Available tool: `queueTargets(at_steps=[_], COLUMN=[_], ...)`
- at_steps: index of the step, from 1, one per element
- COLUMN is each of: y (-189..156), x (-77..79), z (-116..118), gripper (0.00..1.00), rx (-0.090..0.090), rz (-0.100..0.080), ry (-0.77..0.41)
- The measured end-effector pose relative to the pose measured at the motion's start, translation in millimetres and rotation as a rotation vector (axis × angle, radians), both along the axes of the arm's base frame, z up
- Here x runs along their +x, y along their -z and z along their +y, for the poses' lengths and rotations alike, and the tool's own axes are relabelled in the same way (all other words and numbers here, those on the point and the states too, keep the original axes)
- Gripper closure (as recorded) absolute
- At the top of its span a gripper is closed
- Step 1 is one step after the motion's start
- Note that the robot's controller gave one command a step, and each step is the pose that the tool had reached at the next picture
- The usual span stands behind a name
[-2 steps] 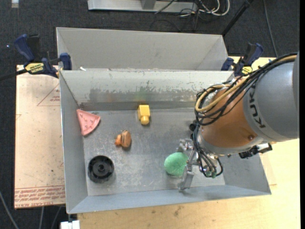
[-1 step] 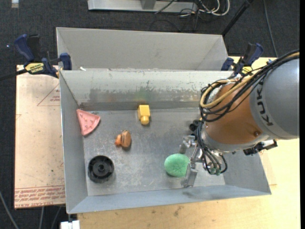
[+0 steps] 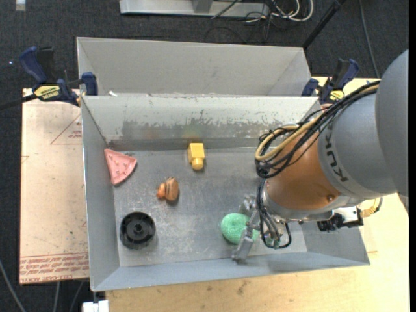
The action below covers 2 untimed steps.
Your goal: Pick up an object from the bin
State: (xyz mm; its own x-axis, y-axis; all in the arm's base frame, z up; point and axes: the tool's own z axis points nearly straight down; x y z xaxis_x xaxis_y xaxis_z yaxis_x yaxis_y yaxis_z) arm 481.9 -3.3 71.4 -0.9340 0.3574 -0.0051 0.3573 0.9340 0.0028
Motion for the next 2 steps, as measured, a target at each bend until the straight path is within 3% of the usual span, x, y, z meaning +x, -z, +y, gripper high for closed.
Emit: queueTargets(at_steps=[1, 2], y=[2.4, 1.7], x=[-3.4, -3.2], z=[-8.1, -8.5], gripper=[1.0, 1.0], rx=[-0.001, -0.001], rz=[0.006, 0.005], ry=[-0.077, -0.078])
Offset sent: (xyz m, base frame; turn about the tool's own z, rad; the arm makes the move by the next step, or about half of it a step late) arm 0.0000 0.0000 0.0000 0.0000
